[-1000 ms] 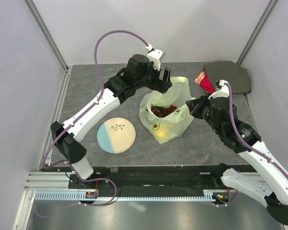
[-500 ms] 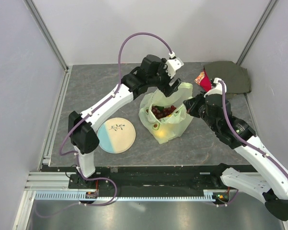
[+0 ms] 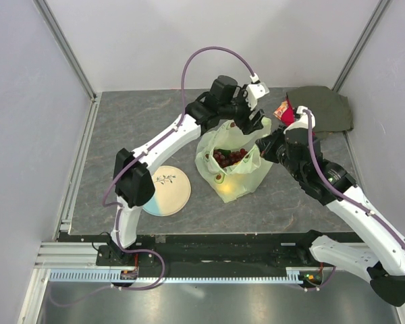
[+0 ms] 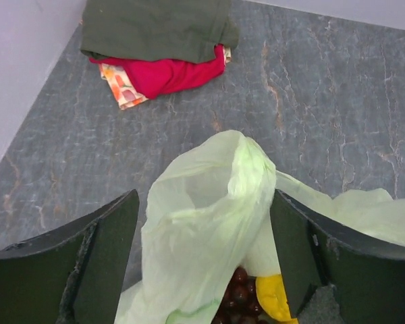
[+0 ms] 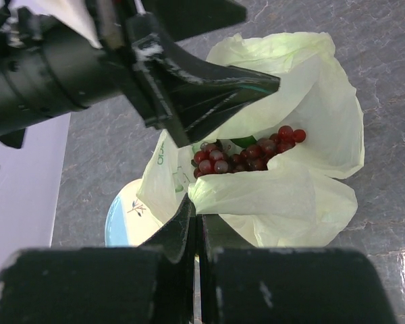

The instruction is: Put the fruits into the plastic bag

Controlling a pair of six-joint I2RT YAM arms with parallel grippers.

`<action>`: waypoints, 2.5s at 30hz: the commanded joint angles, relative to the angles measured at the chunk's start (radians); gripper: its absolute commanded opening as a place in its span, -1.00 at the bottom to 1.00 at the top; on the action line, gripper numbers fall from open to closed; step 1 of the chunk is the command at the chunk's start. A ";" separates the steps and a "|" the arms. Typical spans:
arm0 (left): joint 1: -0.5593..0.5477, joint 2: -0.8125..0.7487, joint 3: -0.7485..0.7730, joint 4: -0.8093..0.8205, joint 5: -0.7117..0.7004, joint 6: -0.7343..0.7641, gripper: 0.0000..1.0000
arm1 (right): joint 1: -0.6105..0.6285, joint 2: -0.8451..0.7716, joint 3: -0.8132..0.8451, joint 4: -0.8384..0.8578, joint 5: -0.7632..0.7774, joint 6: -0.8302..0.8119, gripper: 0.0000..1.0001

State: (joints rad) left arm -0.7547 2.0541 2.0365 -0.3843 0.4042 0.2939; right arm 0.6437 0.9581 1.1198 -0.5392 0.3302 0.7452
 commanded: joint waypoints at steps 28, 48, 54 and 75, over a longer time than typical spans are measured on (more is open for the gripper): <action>0.293 -0.173 0.257 0.055 -0.114 -0.570 -0.97 | -0.289 0.357 0.736 0.059 -0.080 -0.317 -1.00; 0.344 -0.245 -0.094 0.056 -0.309 -0.608 -0.97 | -0.372 0.396 0.597 0.159 -0.258 -0.312 -1.00; 0.347 -0.250 -0.128 0.068 -0.283 -0.614 -0.96 | -0.371 0.390 0.528 0.160 -0.270 -0.299 -1.00; 0.350 -0.337 -0.205 0.156 -0.165 -0.595 0.57 | -0.372 0.286 0.371 0.142 -0.284 -0.264 0.07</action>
State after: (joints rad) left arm -0.4107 1.8103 1.8549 -0.3290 0.1955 -0.3061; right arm 0.2764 1.2873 1.4765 -0.4152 0.0559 0.4828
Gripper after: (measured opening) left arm 0.755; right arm 0.420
